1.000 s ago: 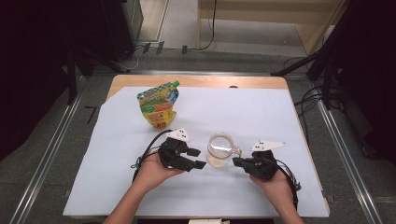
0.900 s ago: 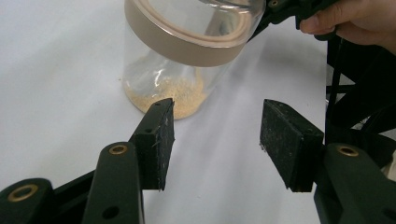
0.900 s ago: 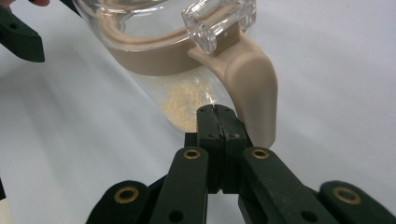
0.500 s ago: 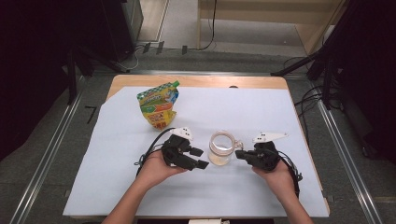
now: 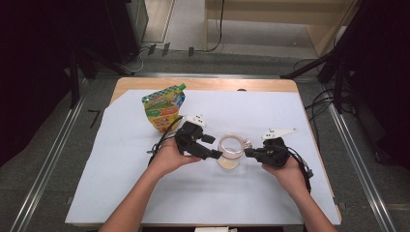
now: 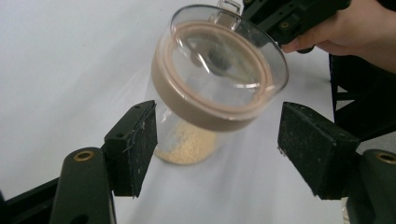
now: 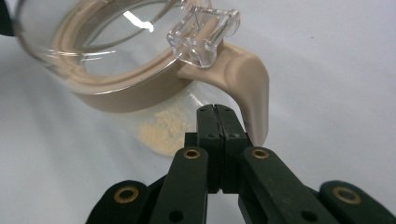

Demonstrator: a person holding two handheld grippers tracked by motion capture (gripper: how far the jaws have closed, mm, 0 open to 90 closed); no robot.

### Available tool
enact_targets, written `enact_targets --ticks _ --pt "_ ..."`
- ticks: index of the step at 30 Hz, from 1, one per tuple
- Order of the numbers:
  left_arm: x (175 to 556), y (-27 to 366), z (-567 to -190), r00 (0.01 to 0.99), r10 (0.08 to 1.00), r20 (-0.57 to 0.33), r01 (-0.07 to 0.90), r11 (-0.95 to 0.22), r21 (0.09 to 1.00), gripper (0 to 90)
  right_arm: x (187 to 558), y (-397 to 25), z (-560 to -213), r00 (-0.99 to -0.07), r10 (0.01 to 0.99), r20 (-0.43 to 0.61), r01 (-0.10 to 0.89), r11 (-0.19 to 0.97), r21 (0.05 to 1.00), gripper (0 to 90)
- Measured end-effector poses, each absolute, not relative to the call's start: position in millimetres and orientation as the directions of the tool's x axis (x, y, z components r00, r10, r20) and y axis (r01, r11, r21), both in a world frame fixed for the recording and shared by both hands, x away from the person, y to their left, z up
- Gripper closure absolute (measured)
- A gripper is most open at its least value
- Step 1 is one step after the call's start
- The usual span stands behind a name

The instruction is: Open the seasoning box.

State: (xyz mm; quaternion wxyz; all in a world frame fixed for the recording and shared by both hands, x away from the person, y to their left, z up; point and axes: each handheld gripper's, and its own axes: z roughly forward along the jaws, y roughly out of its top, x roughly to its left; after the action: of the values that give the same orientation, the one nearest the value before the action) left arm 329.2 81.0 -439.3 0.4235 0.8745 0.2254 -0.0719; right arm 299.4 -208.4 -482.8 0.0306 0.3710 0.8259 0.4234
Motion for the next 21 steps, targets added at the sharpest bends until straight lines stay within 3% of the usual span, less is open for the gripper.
enact_targets --ticks 11,21 --pt "323.7 62.5 -444.3 0.908 0.331 -0.256 0.409 -0.579 0.705 16.2 296.0 -232.1 -475.3 -0.643 0.720 0.261 0.612 0.278 0.740 90.0" --pt "321.8 51.8 -456.3 0.922 0.347 -0.170 0.356 -0.595 0.721 14.1 307.6 -218.7 -485.5 -0.621 0.741 0.255 0.630 0.279 0.724 90.0"
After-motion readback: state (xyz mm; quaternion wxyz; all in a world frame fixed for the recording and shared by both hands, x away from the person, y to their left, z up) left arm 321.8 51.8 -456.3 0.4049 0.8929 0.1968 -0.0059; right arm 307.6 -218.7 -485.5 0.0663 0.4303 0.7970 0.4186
